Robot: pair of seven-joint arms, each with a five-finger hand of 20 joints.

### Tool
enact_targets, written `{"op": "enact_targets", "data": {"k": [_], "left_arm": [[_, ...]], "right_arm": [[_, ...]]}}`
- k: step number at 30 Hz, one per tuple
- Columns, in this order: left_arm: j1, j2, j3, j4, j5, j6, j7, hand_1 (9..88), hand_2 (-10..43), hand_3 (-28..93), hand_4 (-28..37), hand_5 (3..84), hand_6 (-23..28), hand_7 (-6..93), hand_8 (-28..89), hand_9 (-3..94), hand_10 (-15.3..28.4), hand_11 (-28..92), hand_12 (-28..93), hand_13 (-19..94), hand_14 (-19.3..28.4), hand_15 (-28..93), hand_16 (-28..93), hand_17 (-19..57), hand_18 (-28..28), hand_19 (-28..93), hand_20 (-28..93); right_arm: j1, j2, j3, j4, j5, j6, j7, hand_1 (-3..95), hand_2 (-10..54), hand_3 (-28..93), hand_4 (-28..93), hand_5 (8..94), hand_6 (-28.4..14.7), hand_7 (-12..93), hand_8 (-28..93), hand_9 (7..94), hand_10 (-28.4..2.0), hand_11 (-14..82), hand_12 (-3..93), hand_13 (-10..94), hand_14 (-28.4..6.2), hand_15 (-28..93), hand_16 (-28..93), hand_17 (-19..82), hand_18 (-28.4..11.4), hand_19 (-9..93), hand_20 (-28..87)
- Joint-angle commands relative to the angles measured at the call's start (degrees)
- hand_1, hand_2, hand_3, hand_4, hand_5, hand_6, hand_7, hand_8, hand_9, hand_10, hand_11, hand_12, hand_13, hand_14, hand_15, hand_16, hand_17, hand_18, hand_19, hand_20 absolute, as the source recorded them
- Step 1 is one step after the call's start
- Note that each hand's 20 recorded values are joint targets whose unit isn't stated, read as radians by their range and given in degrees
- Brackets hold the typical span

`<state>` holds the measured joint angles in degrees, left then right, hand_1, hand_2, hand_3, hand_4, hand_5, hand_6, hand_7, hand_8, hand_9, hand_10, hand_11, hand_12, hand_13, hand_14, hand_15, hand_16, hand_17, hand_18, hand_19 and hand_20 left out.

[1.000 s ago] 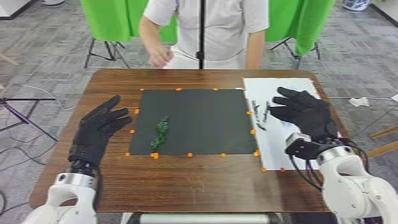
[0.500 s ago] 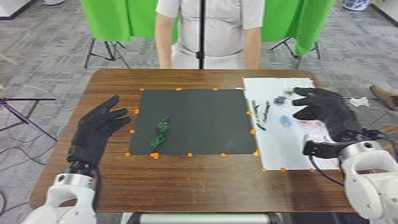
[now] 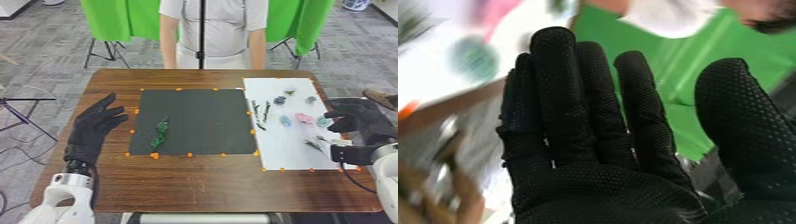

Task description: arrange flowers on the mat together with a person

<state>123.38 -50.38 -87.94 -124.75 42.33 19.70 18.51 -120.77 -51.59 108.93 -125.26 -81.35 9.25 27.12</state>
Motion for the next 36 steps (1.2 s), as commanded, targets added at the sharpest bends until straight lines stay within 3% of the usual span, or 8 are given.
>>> {"op": "enact_targets", "data": {"k": [1, 6, 14, 16, 27, 31, 36], "left_arm": [[1.56, -0.03, -0.58, -0.17, -0.33, 0.69, -0.42, 26.7, 7.6, 77, -24.5, 40.3, 8.0, 11.7, -8, 40.2, 19.9, 28, 9, 31, 28.0, 55, -10, -5.5, 27.1, 57, 22], [1.49, -0.49, -0.76, -0.07, 0.17, 0.08, -1.28, 26.7, 7.6, 77, -24.5, 40.5, 8.1, 11.8, -8, 40.2, 19.9, 28, 9, 31, 28.0, 55, -10, -5.6, 27.1, 57, 22], [1.39, 0.13, -0.39, 0.07, -0.21, 0.22, -0.50, 26.7, 7.6, 77, -24.6, 40.7, 8.2, 11.8, -8, 40.2, 19.9, 28, 9, 31, 28.0, 55, -10, -5.6, 27.1, 57, 22], [1.59, -0.41, -0.80, -0.01, 0.27, -0.08, -1.20, 26.7, 7.7, 77, -24.6, 40.7, 8.2, 11.8, -8, 40.2, 19.9, 28, 9, 31, 28.0, 55, -10, -5.6, 27.1, 57, 22], [0.79, -0.22, -0.59, 0.27, -0.01, -0.18, -0.74, 26.6, 7.6, 77, -24.5, 40.8, 8.2, 11.8, -8, 40.2, 20.0, 28, 10, 31, 28.1, 55, -10, -5.5, 27.1, 57, 22], [0.40, -0.26, -0.45, 0.39, 0.00, -0.28, -0.73, 26.6, 7.6, 77, -24.5, 40.8, 8.3, 11.9, -8, 40.2, 19.9, 28, 10, 31, 28.0, 55, -10, -5.5, 27.1, 57, 22], [-0.11, -0.66, -0.56, 0.49, 0.31, -0.63, -1.05, 26.7, 7.6, 77, -24.5, 41.1, 8.6, 11.8, -8, 40.2, 20.0, 28, 10, 31, 28.0, 55, -10, -5.5, 27.0, 57, 22]], "right_arm": [[-4.44, 1.75, 0.20, -0.41, -14.35, -3.11, 10.69, 27.0, 1.3, 81, -21, 52.8, -3.0, 19, -13, 59.2, -15.9, 26.5, 15.3, 58, -15.6, 65, 11, 31, -21.7, 87, 19], [-5.29, 2.66, -1.69, 0.38, -24.03, -6.08, 14.90, 28.8, 0.0, 79, -20, 52.1, -3.2, 19, -12, 60.7, -16.6, 29.9, 15.6, 60, -15.4, 66, 12, 34, -21.8, 91, 8], [-6.02, 3.84, -5.22, 1.65, -34.12, -11.19, 17.58, 30.3, -1.7, 78, -20, 51.6, -3.2, 19, -12, 61.3, -17.1, 31.3, 16.2, 61, -15.3, 67, 12, 35, -22.1, 93, 4], [-5.71, 3.84, -6.13, 1.94, -35.51, -12.68, 17.99, 30.7, -2.0, 77, -20, 51.6, -3.3, 19, -12, 61.3, -17.2, 31.3, 16.2, 61, -15.3, 67, 12, 35, -22.2, 93, 3], [-1.51, 6.74, -15.03, 5.13, -47.99, -14.83, 18.93, 34.3, -4.2, 74, -20, 53.6, -2.9, 19, -12, 62.6, -16.7, 31.6, 16.3, 62, -14.8, 66, 12, 36, -22.3, 93, 1], [1.00, 8.45, -19.98, 7.44, -56.83, -14.35, 19.71, 39.6, -5.8, 71, -21, 58.6, -2.1, 21, -12, 67.5, -15.2, 31.9, 16.7, 66, -13.1, 64, 13, 40, -21.4, 93, 1], [2.10, 9.61, -22.80, 9.09, -63.19, -10.70, 21.14, 54.8, -6.4, 61, -25, 77.2, -0.6, 19, 2, 83.8, -11.5, 29.8, 20.1, 79, -7.7, 59, 17, 55, -14.2, 93, 2]]}}
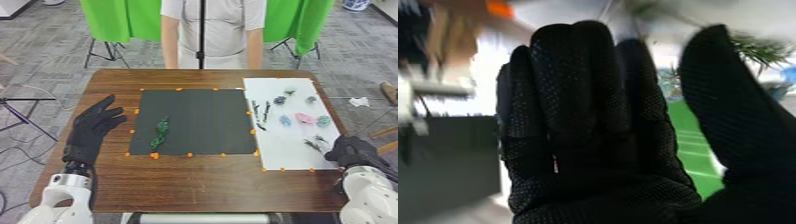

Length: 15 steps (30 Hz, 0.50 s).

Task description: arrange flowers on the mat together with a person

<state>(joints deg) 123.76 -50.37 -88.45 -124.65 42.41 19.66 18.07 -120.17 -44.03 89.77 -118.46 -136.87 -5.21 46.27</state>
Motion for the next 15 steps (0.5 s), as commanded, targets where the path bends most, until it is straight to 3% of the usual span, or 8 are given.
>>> {"op": "enact_targets", "data": {"k": [1, 5, 15], "left_arm": [[-0.40, -0.68, -0.12, 0.35, 0.25, -0.64, -0.59, 26.6, 7.6, 77, -24.5, 41.1, 8.6, 11.8, -8, 40.2, 20.0, 28, 9, 31, 28.0, 55, -10, -5.5, 27.0, 57, 22], [-0.56, -0.64, -0.17, 0.31, -0.02, -0.45, -0.25, 26.7, 7.6, 77, -24.4, 41.3, 8.8, 11.7, -8, 40.2, 20.0, 28, 9, 31, 28.0, 56, -10, -5.5, 27.0, 57, 22], [1.54, -0.84, -1.32, -0.38, -0.26, 0.20, 0.19, 26.6, 7.6, 77, -24.5, 41.6, 9.0, 11.8, -8, 40.2, 20.0, 28, 9, 31, 28.0, 56, -10, -5.5, 27.0, 57, 22]], "right_arm": [[1.41, 2.27, -3.53, 2.27, -7.98, 3.92, 2.18, 56.1, -6.1, 61, -26, 79.7, -0.2, 18, 3, 85.9, -11.2, 30.0, 19.5, 82, -6.7, 58, 18, 57, -12.8, 93, 3], [1.15, 2.45, -2.49, 1.58, -8.77, 5.08, 2.36, 58.1, -5.4, 59, -28, 83.1, -0.2, 16, 3, 90.8, -9.8, 29.5, 19.2, 87, -4.5, 56, 19, 61, -11.4, 93, 5], [7.14, 1.87, -5.44, -6.14, -10.52, 11.24, 0.46, 58.2, -7.4, 64, -28, 85.5, -1.0, 14, 5, 93.5, -9.6, 30.9, 19.0, 90, -4.3, 56, 22, 64, -11.9, 93, 14]]}}
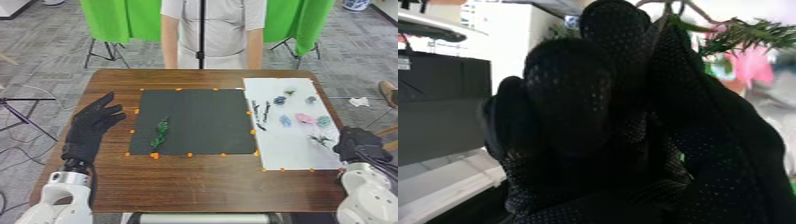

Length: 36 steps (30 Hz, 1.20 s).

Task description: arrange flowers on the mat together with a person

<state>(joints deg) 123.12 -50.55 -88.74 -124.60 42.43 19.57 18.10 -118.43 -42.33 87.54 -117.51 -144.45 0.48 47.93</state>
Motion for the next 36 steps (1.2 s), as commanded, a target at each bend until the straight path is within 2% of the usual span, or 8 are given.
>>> {"op": "enact_targets", "data": {"k": [1, 6, 9, 14, 18, 25, 28, 36], "left_arm": [[2.39, -0.80, -1.25, -0.49, -0.17, 0.22, 0.00, 26.7, 7.6, 77, -24.5, 41.7, 9.1, 11.8, -8, 40.3, 20.0, 28, 10, 31, 28.0, 56, -10, -5.6, 27.0, 57, 22], [2.77, -0.84, -1.77, -0.83, -0.23, 0.62, 0.28, 26.7, 7.6, 77, -24.5, 41.8, 9.2, 11.7, -8, 40.3, 20.0, 28, 10, 31, 28.0, 56, -10, -5.5, 27.0, 57, 22], [2.58, -1.07, -1.85, -0.91, 0.16, 0.08, -0.81, 26.6, 7.7, 77, -24.5, 41.8, 9.2, 11.8, -8, 40.3, 19.9, 28, 10, 31, 28.1, 56, -10, -5.5, 27.0, 57, 22], [2.20, -0.73, -1.35, -0.97, -0.16, 0.50, -0.66, 26.6, 7.6, 77, -24.4, 41.9, 9.2, 11.8, -8, 40.3, 20.0, 28, 10, 31, 28.0, 55, -10, -5.5, 27.0, 57, 22], [1.18, -1.08, -1.12, -0.82, 0.26, 0.21, -1.45, 26.6, 7.7, 77, -24.5, 42.0, 9.3, 12.0, -8, 40.3, 20.0, 28, 10, 31, 28.0, 55, -10, -5.5, 27.0, 57, 22], [0.11, -1.81, -0.61, -0.63, 1.12, -0.90, -3.06, 26.6, 7.8, 77, -24.5, 42.1, 9.4, 11.9, -8, 40.3, 20.0, 28, 10, 31, 28.0, 56, -10, -5.5, 27.0, 57, 22], [-0.60, -2.46, -0.48, -0.42, 1.50, -1.65, -4.48, 26.7, 7.8, 77, -24.5, 42.1, 9.4, 11.9, -8, 40.3, 20.0, 28, 9, 31, 28.0, 56, -10, -5.5, 27.0, 57, 22], [-2.79, -2.92, 0.26, 0.35, 1.92, -3.00, -5.54, 26.6, 7.8, 77, -24.4, 42.2, 9.5, 11.8, -8, 40.3, 20.0, 28, 10, 31, 28.1, 56, -10, -5.5, 27.0, 57, 22]], "right_arm": [[7.11, -0.57, -4.57, -7.90, -2.70, 5.64, -1.86, 58.2, -7.7, 64, -28, 85.8, -1.1, 14, 5, 93.6, -9.7, 31.1, 18.9, 90, -4.3, 56, 22, 64, -11.9, 93, 14], [20.72, -8.12, -15.89, -8.13, -0.95, 5.87, -3.03, 58.2, -8.6, 65, -28, 86.3, -1.6, 14, 6, 93.7, -10.0, 31.8, 19.0, 90, -4.7, 56, 23, 64, -12.4, 93, 16], [27.31, -13.22, -22.16, -6.63, 0.54, 4.19, -4.17, 58.0, -8.8, 66, -28, 86.2, -1.8, 14, 6, 93.7, -10.1, 32.0, 19.1, 90, -4.9, 57, 23, 64, -12.6, 93, 17], [36.27, -17.96, -33.50, -2.38, 2.17, 0.99, -6.19, 57.8, -9.0, 66, -27, 86.2, -2.1, 14, 7, 93.7, -10.1, 32.0, 19.4, 89, -5.1, 58, 23, 63, -13.2, 93, 20], [41.81, -20.37, -41.19, 2.42, 1.84, -0.45, -6.69, 57.6, -9.1, 66, -27, 86.1, -2.1, 14, 7, 93.7, -10.1, 32.2, 19.6, 89, -5.3, 58, 23, 63, -13.4, 93, 21], [45.19, -24.13, -47.46, 9.66, -0.69, 0.43, -5.26, 57.6, -9.1, 65, -26, 86.0, -2.1, 14, 6, 93.7, -9.5, 33.1, 19.7, 91, -3.5, 57, 21, 67, -10.0, 93, 14], [46.06, -25.53, -49.30, 12.73, -2.73, 1.41, -3.75, 57.6, -9.3, 65, -26, 86.1, -2.3, 14, 6, 93.7, -9.4, 33.5, 19.7, 91, -3.5, 57, 22, 67, -9.8, 93, 14], [46.50, -28.15, -51.99, 18.00, -6.25, 1.06, -2.55, 56.4, -9.5, 64, -25, 87.1, -2.3, 15, 7, 93.7, -9.7, 35.6, 18.8, 92, -4.3, 57, 22, 67, -11.5, 93, 18]]}}
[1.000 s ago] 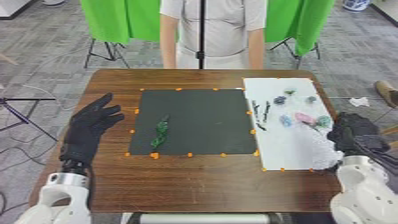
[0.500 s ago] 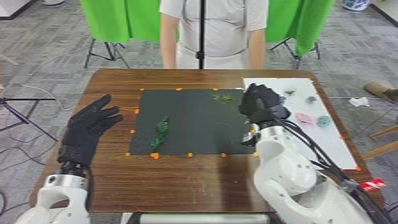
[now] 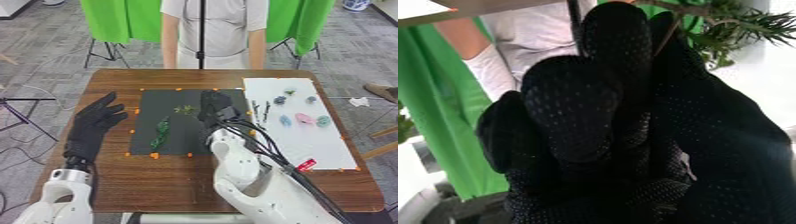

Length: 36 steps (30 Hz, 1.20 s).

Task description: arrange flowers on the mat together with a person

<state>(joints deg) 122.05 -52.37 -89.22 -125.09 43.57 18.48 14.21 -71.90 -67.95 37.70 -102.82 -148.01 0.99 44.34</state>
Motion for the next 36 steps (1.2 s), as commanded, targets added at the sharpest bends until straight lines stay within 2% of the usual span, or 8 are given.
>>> {"op": "enact_targets", "data": {"k": [1, 7, 14, 15, 21, 23, 30, 36], "left_arm": [[-1.58, -0.99, 0.82, 0.73, 0.72, -1.62, -1.53, 26.6, 7.8, 77, -24.4, 42.2, 9.5, 11.8, -8, 40.3, 20.0, 28, 10, 31, 28.1, 56, -9, -5.5, 27.0, 57, 22], [-2.90, -1.06, 1.52, 1.23, 1.03, -2.21, -2.04, 26.6, 7.8, 77, -24.3, 42.3, 9.6, 11.9, -8, 40.7, 20.2, 28, 9, 31, 28.1, 56, -10, -5.5, 26.9, 57, 22], [-4.80, -1.57, 2.33, 1.99, 1.68, -3.34, -3.33, 26.6, 7.7, 77, -24.3, 42.4, 9.6, 11.9, -8, 40.7, 20.2, 28, 9, 31, 28.1, 56, -10, -5.5, 26.9, 57, 22], [-4.91, -1.12, 2.58, 2.05, 1.42, -3.15, -3.01, 26.6, 7.7, 77, -24.4, 42.4, 9.6, 11.9, -8, 40.6, 20.2, 28, 9, 31, 28.1, 56, -10, -5.5, 26.9, 57, 22], [-6.39, -1.89, 3.32, 2.71, 2.08, -4.25, -4.16, 26.6, 7.7, 77, -24.5, 42.3, 9.6, 11.9, -8, 40.6, 20.2, 28, 9, 31, 28.2, 56, -10, -5.5, 26.9, 57, 22], [-6.98, -1.71, 3.75, 2.96, 2.00, -4.29, -4.25, 26.7, 7.7, 77, -24.5, 42.3, 9.6, 11.9, -8, 40.6, 20.2, 28, 9, 31, 28.2, 56, -10, -5.4, 26.9, 57, 22], [-7.68, -2.00, 4.21, 3.30, 2.33, -4.72, -4.61, 26.7, 7.8, 77, -24.5, 42.4, 9.6, 11.9, -8, 40.6, 20.3, 28, 9, 31, 28.2, 56, -10, -5.4, 26.9, 57, 22], [-7.88, -2.42, 4.27, 3.49, 2.51, -5.04, -5.06, 26.8, 7.8, 77, -24.4, 42.4, 9.7, 11.9, -8, 40.7, 20.2, 28, 9, 31, 28.1, 56, -10, -5.4, 26.9, 57, 22]], "right_arm": [[-0.22, -2.80, -2.25, 3.55, -2.58, 0.05, 0.86, 56.1, -9.5, 64, -25, 87.2, -2.3, 15, 7, 93.7, -9.9, 35.8, 18.8, 91, -4.5, 57, 22, 66, -12.1, 93, 19], [-0.82, -4.54, -2.62, 3.39, -2.10, -5.73, 1.99, 55.0, -9.5, 64, -24, 88.0, -2.3, 16, 7, 93.7, -9.8, 37.2, 18.9, 92, -4.7, 58, 23, 66, -13.1, 93, 21], [-0.97, -5.83, -3.42, 3.05, -1.40, -9.21, 2.81, 53.0, -9.3, 62, -22, 88.8, -2.2, 16, 7, 93.7, -10.2, 38.7, 18.3, 92, -5.0, 59, 22, 66, -13.8, 93, 24], [-1.03, -5.90, -3.63, 3.06, -1.32, -8.79, 2.69, 52.5, -8.9, 61, -22, 88.8, -2.2, 16, 7, 93.7, -10.3, 38.7, 18.2, 92, -5.2, 59, 22, 66, -13.9, 93, 24], [-1.12, -6.89, -4.10, 2.30, -0.21, -9.75, 2.97, 51.4, -7.4, 61, -22, 89.1, -2.1, 16, 6, 93.7, -10.5, 39.5, 17.7, 93, -5.1, 59, 22, 67, -13.9, 93, 25], [-1.08, -7.05, -4.38, 2.05, 0.22, -9.91, 3.10, 51.2, -7.2, 61, -22, 89.1, -2.1, 15, 6, 93.7, -10.4, 39.6, 17.5, 93, -5.1, 59, 22, 67, -13.8, 93, 25], [-1.30, -7.71, -3.95, 2.43, 0.93, -11.00, 3.39, 50.0, -7.1, 60, -22, 86.9, -2.6, 13, 4, 93.7, -10.3, 37.7, 16.5, 93, -4.9, 57, 22, 68, -12.7, 93, 22], [-2.16, -8.16, -3.74, 1.87, 1.93, -10.59, 3.10, 47.2, -7.3, 61, -23, 85.7, -3.2, 12, 1, 93.7, -10.5, 35.0, 15.0, 94, -4.9, 54, 19, 70, -10.9, 93, 9]]}}
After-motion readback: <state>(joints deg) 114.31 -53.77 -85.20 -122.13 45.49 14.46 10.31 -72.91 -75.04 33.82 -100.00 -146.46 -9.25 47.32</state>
